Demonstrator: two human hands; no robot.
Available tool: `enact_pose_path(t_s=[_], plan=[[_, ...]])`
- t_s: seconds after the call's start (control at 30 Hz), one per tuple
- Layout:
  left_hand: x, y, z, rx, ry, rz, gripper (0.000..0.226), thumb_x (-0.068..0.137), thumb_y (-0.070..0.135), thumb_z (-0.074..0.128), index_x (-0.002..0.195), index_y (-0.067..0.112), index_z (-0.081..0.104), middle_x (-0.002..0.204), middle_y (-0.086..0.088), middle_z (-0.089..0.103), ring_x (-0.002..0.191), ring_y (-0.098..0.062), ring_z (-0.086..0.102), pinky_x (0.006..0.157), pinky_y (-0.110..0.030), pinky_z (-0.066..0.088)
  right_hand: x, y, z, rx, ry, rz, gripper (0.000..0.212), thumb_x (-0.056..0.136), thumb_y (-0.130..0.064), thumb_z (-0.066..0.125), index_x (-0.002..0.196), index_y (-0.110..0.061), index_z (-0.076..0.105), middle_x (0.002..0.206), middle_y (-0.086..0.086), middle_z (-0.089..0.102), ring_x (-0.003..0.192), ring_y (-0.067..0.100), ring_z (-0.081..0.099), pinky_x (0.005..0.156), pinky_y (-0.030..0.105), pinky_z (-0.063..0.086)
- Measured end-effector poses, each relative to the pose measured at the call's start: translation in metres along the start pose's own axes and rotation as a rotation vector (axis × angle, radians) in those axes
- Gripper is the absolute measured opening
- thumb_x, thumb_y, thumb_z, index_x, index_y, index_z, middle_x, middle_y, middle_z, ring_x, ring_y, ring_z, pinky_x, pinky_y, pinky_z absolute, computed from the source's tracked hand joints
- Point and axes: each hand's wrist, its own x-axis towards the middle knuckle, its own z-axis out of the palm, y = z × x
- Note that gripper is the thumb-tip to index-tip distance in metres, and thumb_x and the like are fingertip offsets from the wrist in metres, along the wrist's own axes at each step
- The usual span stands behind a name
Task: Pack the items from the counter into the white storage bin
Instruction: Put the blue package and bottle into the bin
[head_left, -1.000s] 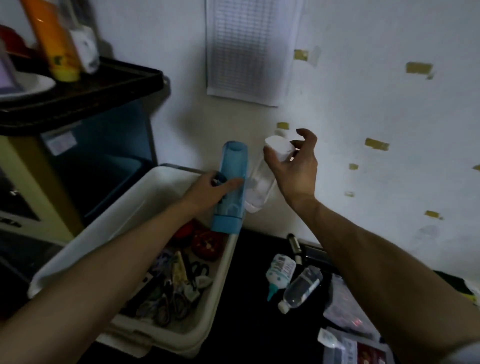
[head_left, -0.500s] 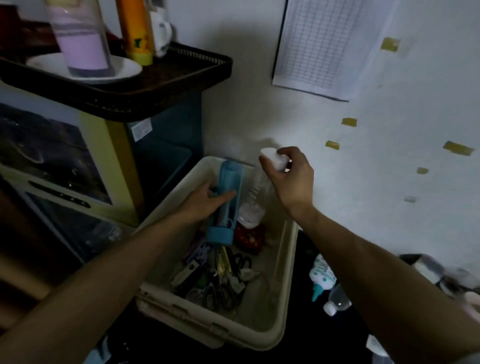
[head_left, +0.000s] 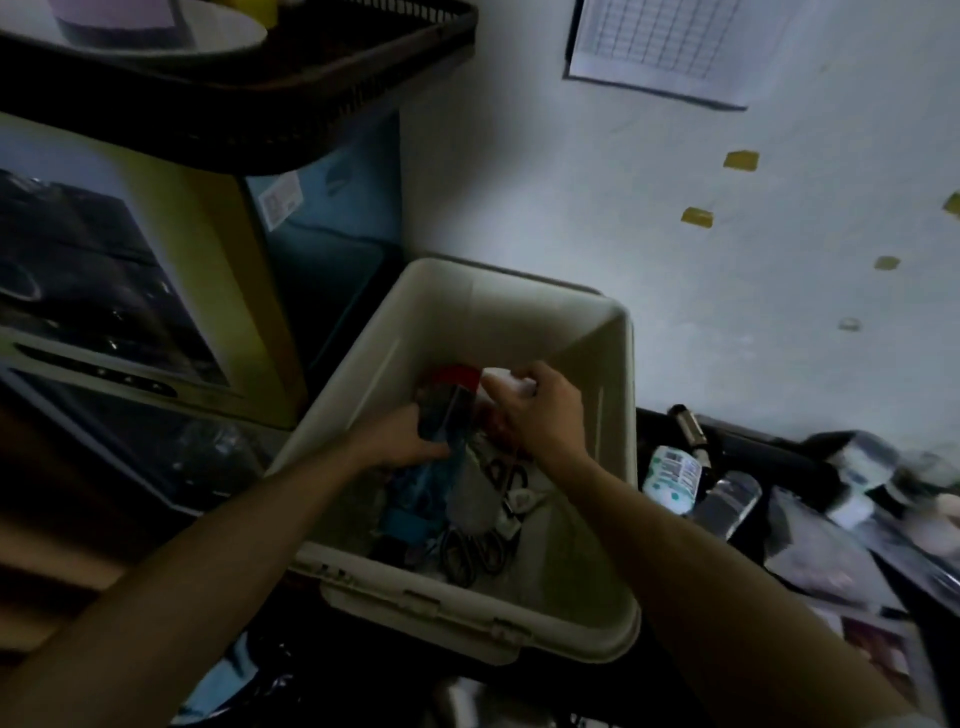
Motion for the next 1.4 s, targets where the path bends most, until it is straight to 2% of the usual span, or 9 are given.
enact_pose_path(t_s=[0.07,0.3,0.53,0.67,0.77,0.93,1.07,1.17,1.4], plan=[[0.001,-0.005,0.002,0.101,-0.046,-0.09,0.063,0.07,0.058,0.076,0.118,0.021,0.059,0.111,0.002,0.067,0.099,-0.016,0.065,0.089,-0.037,0.056,-0.003,0.003,0.008,0.031,-0.035,0.064,0.035,0.084,-0.054,0.068,0.096,-0.021,0.065,0.087,-0.005,0.068,0.068,-0.001,0.066,0.053,0.016,0.052],[0.008,-0.016,0.01,0.407,-0.232,-0.244,0.048,0.084,0.044,0.069,0.118,0.01,0.064,0.109,-0.009,0.067,0.096,-0.022,0.065,0.075,-0.029,0.052,-0.002,0.025,0.054,-0.014,-0.202,0.302,0.048,0.078,-0.058,0.072,0.077,-0.01,0.066,0.072,0.006,0.068,0.067,0.021,0.067,0.061,0.04,0.055],[0.009,-0.016,0.018,0.588,-0.252,-0.335,0.054,0.083,0.046,0.069,0.123,0.011,0.056,0.12,-0.009,0.061,0.106,-0.026,0.062,0.092,-0.04,0.054,0.0,0.037,0.089,-0.002,-0.295,0.395,0.049,0.081,-0.053,0.074,0.062,-0.012,0.056,0.055,0.001,0.054,0.049,0.013,0.051,0.045,0.026,0.035],[0.009,-0.017,0.019,0.661,-0.258,-0.305,0.049,0.089,0.037,0.065,0.127,0.008,0.055,0.124,-0.011,0.06,0.11,-0.028,0.061,0.094,-0.042,0.053,0.003,0.045,0.101,0.026,-0.365,0.453,0.035,0.083,-0.047,0.075,0.078,-0.015,0.063,0.072,0.002,0.063,0.069,0.019,0.064,0.063,0.037,0.057],[0.01,-0.019,0.02,0.682,-0.236,-0.281,0.05,0.093,0.036,0.059,0.131,0.005,0.049,0.13,-0.014,0.057,0.116,-0.029,0.058,0.093,-0.04,0.05,0.001,0.05,0.113,-0.02,-0.502,0.482,0.037,0.086,-0.04,0.073,0.105,-0.009,0.063,0.098,0.011,0.067,0.091,0.026,0.066,0.084,0.044,0.058],[0.013,-0.017,0.019,0.78,-0.153,-0.196,0.047,0.094,0.037,0.057,0.131,0.008,0.05,0.131,-0.012,0.056,0.116,-0.027,0.058,0.088,-0.037,0.05,0.003,0.052,0.115,-0.212,-0.656,0.454,0.055,0.094,-0.039,0.064,0.131,0.0,0.055,0.126,0.021,0.062,0.114,0.036,0.061,0.089,0.038,0.05],[0.021,-0.009,0.011,0.783,-0.014,-0.095,0.037,0.094,0.034,0.056,0.122,0.01,0.058,0.122,-0.012,0.063,0.107,-0.026,0.062,0.08,-0.035,0.05,0.007,0.046,0.108,-0.352,-0.75,0.399,0.049,0.095,-0.037,0.061,0.131,-0.005,0.056,0.129,0.017,0.061,0.115,0.033,0.059,0.081,0.034,0.046],[0.027,0.0,0.007,0.687,0.069,-0.03,0.031,0.095,0.033,0.055,0.112,0.007,0.06,0.109,-0.013,0.065,0.095,-0.028,0.063,0.07,-0.032,0.048,0.008,0.034,0.095,-0.422,-0.782,0.321,0.048,0.097,-0.038,0.058,0.133,-0.006,0.053,0.132,0.016,0.058,0.119,0.033,0.057,0.093,0.037,0.048],[0.031,0.055,0.0,0.556,0.387,0.183,0.027,0.093,0.035,0.056,0.096,0.009,0.059,0.085,-0.013,0.066,0.074,-0.03,0.064,0.063,-0.035,0.052,0.008,0.008,0.034,-0.632,-0.567,0.036,0.032,0.091,-0.037,0.063,0.111,-0.013,0.063,0.106,0.009,0.067,0.094,0.028,0.066,0.072,0.034,0.052]])
